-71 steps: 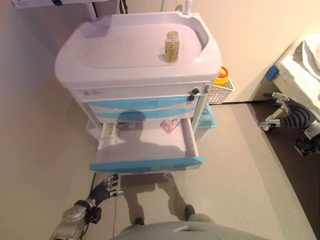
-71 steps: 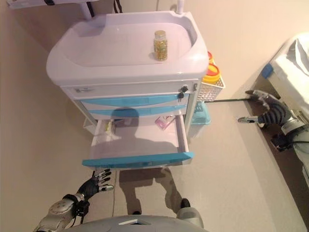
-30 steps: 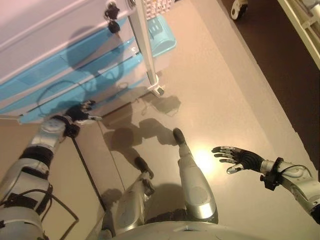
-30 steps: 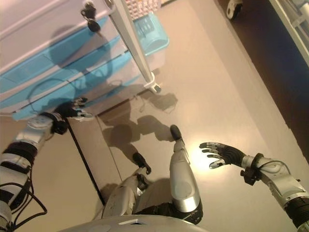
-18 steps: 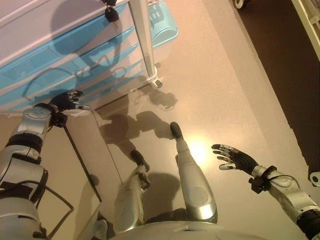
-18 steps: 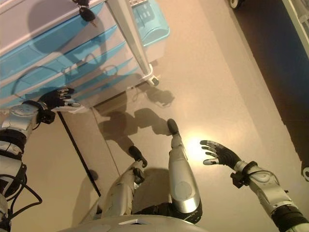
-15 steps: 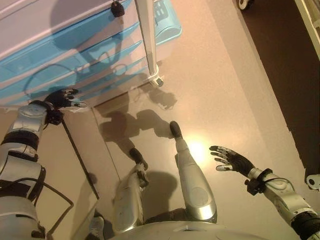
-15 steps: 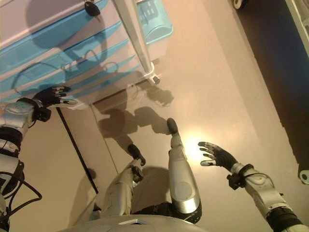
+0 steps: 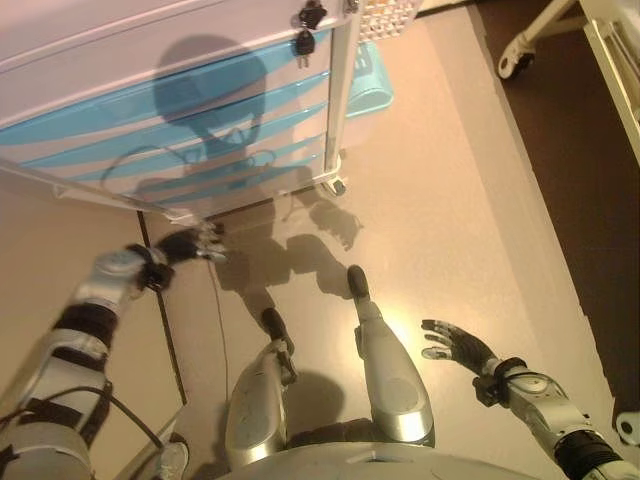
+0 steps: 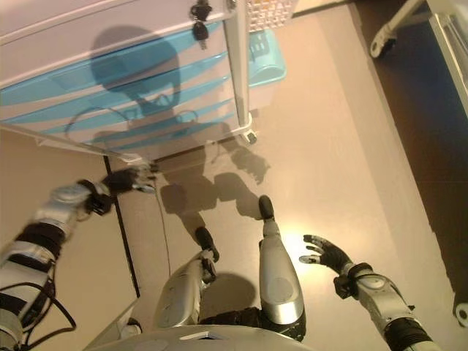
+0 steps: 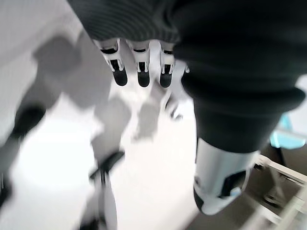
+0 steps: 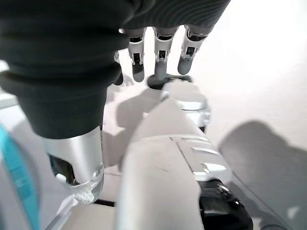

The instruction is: Open the drawer and pick up the medicine

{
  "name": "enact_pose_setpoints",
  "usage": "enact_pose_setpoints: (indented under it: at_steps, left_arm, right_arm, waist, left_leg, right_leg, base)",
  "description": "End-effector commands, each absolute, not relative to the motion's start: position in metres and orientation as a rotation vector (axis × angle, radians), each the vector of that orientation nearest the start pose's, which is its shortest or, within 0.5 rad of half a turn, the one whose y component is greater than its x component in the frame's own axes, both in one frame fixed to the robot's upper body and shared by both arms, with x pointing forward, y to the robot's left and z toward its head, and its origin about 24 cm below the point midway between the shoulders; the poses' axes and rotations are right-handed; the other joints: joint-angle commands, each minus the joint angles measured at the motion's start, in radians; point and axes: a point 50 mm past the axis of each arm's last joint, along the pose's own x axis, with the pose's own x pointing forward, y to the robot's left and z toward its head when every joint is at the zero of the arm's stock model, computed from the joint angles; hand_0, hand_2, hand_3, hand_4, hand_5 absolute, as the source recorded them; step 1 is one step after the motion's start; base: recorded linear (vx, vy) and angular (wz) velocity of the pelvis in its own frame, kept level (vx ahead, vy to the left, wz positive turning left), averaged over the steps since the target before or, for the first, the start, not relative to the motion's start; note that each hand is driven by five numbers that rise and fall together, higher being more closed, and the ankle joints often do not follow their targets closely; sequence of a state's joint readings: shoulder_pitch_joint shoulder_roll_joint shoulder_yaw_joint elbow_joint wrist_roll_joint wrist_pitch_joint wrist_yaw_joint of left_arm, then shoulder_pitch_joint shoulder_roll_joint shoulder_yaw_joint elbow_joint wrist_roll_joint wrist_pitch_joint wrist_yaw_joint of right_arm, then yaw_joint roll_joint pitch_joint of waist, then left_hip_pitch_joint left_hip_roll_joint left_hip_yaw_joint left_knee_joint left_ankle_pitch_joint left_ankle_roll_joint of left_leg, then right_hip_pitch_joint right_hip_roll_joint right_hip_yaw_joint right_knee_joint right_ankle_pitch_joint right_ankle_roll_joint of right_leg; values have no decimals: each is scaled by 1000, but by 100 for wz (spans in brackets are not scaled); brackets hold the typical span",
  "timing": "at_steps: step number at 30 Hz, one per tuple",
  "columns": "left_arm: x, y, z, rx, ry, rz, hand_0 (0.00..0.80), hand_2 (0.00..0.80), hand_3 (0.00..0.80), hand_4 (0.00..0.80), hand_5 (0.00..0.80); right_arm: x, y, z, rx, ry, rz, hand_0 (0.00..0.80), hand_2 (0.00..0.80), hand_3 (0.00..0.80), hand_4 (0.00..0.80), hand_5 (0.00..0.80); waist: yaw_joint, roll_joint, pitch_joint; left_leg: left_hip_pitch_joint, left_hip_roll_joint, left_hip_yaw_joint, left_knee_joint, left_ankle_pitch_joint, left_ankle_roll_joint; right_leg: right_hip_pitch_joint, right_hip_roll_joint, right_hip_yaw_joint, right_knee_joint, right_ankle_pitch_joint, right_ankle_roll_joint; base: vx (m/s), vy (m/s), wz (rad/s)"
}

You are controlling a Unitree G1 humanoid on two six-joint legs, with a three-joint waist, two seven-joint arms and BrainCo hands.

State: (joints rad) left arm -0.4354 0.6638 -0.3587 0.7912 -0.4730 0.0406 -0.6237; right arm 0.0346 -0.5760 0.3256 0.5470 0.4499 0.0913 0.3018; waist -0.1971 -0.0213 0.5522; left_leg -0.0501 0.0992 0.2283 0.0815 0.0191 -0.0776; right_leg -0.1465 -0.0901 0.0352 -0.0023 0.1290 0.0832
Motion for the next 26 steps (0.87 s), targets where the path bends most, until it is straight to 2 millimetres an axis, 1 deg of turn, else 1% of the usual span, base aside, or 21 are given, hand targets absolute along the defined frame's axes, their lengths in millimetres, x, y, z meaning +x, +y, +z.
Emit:
enact_pose_setpoints:
  at_steps: [1, 2, 4, 6, 9, 10, 12, 14, 17, 22, 26]
  left_arm:
    - [271, 257, -15, 71, 609, -555, 0, 0, 0, 0, 0]
    - [265, 249, -25, 47, 633, -576, 0, 0, 0, 0, 0]
    - [243, 233, -50, -1, 689, -612, 0, 0, 0, 0, 0]
    - [225, 223, -68, -81, 735, -613, 0, 0, 0, 0, 0]
    - [200, 211, -87, -195, 773, -597, 0, 0, 0, 0, 0]
    - [194, 209, -92, -218, 784, -594, 0, 0, 0, 0, 0]
    - [194, 209, -92, -219, 784, -594, 0, 0, 0, 0, 0]
    - [168, 197, -109, -342, 821, -571, 0, 0, 0, 0, 0]
    - [154, 193, -117, -415, 841, -548, 0, 0, 0, 0, 0]
    - [140, 187, -125, -511, 855, -508, 0, 0, 0, 0, 0]
    - [135, 185, -129, -569, 853, -468, 0, 0, 0, 0, 0]
  right_arm:
    - [185, -242, -79, -23, 806, 260, 0, 0, 0, 0, 0]
    - [185, -239, -81, 0, 819, 264, 0, 0, 0, 0, 0]
    - [184, -229, -88, 67, 853, 279, 0, 0, 0, 0, 0]
    - [183, -220, -93, 99, 886, 294, 0, 0, 0, 0, 0]
    - [178, -211, -102, 115, 929, 323, 0, 0, 0, 0, 0]
    - [176, -209, -104, 119, 944, 328, 0, 0, 0, 0, 0]
    - [176, -209, -104, 119, 945, 328, 0, 0, 0, 0, 0]
    - [163, -201, -116, 195, 1010, 339, 0, 0, 0, 0, 0]
    - [155, -195, -124, 252, 1035, 332, 0, 0, 0, 0, 0]
    - [146, -189, -131, 343, 1049, 316, 0, 0, 0, 0, 0]
    - [140, -188, -135, 376, 1064, 310, 0, 0, 0, 0, 0]
  waist:
    - [49, -34, -57]
    - [55, -33, -68]
    - [74, -28, -105]
    - [91, -25, -140]
    - [114, -15, -190]
    - [120, -13, -205]
    - [120, -13, -205]
    - [154, 0, -269]
    - [175, 8, -310]
    - [200, 19, -364]
    - [212, 27, -388]
  left_leg:
    - [-29, -58, -40, 119, -100, 41]
    - [-22, -58, -45, 109, -96, 40]
    - [-4, -56, -61, 77, -77, 36]
    - [9, -53, -75, 52, -62, 31]
    - [29, -47, -102, 18, -44, 23]
    - [34, -46, -109, 9, -39, 22]
    - [34, -46, -109, 9, -38, 22]
    - [62, -37, -147, -42, -12, 12]
    - [80, -29, -168, -85, 9, 1]
    - [95, -31, -191, -125, 22, -10]
    - [101, -42, -202, -129, 17, -8]
  right_leg:
    - [14, -2, -7, 52, -45, 41]
    - [22, 0, -13, 49, -46, 39]
    - [41, 10, -28, 43, -51, 34]
    - [54, 17, -42, 37, -56, 30]
    - [79, 28, -66, 32, -68, 22]
    - [87, 30, -73, 31, -72, 19]
    - [87, 30, -74, 31, -72, 19]
    - [130, 38, -111, 19, -89, 11]
    - [157, 39, -143, 7, -97, 10]
    - [189, 35, -191, -12, -109, 9]
    - [205, 29, -207, -21, -114, 8]
  base:
    - [59, -135, 22]
    - [70, -146, 26]
    - [70, -146, 23]
    - [61, -127, 19]
    - [61, -95, 16]
    - [44, -59, 29]
    - [34, -31, 16]
    - [111, -50, 12]
    - [66, -6, 37]
    - [16, 28, 23]
    - [-10, 59, 17]
